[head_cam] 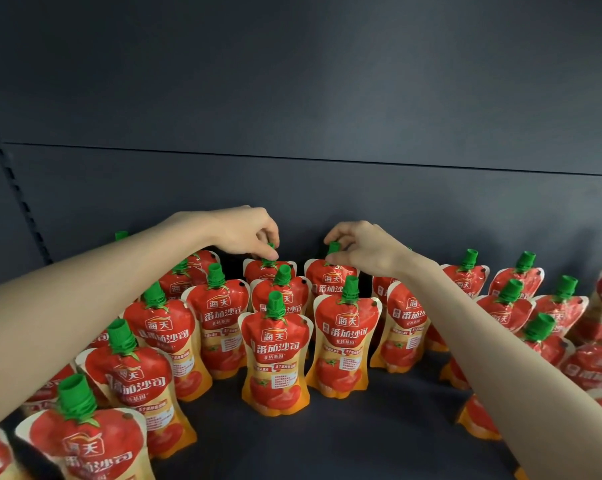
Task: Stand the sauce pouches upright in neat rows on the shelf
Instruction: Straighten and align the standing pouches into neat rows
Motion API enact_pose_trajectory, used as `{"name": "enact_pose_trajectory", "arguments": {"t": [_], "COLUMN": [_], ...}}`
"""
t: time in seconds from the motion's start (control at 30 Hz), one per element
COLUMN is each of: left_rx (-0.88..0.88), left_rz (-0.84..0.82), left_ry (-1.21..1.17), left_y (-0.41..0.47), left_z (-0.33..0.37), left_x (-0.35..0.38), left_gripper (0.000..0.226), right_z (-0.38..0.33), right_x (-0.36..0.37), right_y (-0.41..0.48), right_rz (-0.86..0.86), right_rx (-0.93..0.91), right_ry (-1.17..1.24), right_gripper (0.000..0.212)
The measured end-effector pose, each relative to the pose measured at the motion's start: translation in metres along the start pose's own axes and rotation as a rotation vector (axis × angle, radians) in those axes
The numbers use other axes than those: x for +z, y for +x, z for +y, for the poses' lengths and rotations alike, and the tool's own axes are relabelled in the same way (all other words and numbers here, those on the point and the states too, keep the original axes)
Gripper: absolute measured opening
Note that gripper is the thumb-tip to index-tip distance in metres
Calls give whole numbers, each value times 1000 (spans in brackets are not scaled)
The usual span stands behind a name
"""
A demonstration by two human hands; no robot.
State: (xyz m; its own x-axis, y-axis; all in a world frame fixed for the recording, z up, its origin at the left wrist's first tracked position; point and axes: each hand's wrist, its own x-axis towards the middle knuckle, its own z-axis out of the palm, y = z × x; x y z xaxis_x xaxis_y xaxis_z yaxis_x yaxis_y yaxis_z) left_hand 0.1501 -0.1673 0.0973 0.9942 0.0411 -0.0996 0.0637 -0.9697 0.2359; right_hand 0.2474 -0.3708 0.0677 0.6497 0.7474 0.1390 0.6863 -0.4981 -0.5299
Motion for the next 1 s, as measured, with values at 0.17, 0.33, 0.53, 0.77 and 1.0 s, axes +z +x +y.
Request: {"name": "enact_pose_trajectory", "arguments": {"t": [0.17,0.33,0.53,0.77,1.0], "left_rx": [-1,9,5,-73,-4], "left_rz": [5,45,171,-154,-92], "left_ry": [-46,-62,-41,-28,22], "left_y": [-1,-3,-27,-53,-58], "left_z": [0,1,-1,-22,-25], "left_x": [-3,-5,-17,-13,-12], "left_gripper": [32,30,21,31,15], "right_z": [0,-3,-16,-52,-67], "right_x": [0,-2,-4,11,15], "right_y": [0,-5,-15,-9,-3], "right_rz": [14,50,224,-105,-249], "right_rx": [2,-12,-119,-172,-134], "right_ry": [-9,-3,-40,44,-18], "right_gripper": [36,36,27,29,25]}}
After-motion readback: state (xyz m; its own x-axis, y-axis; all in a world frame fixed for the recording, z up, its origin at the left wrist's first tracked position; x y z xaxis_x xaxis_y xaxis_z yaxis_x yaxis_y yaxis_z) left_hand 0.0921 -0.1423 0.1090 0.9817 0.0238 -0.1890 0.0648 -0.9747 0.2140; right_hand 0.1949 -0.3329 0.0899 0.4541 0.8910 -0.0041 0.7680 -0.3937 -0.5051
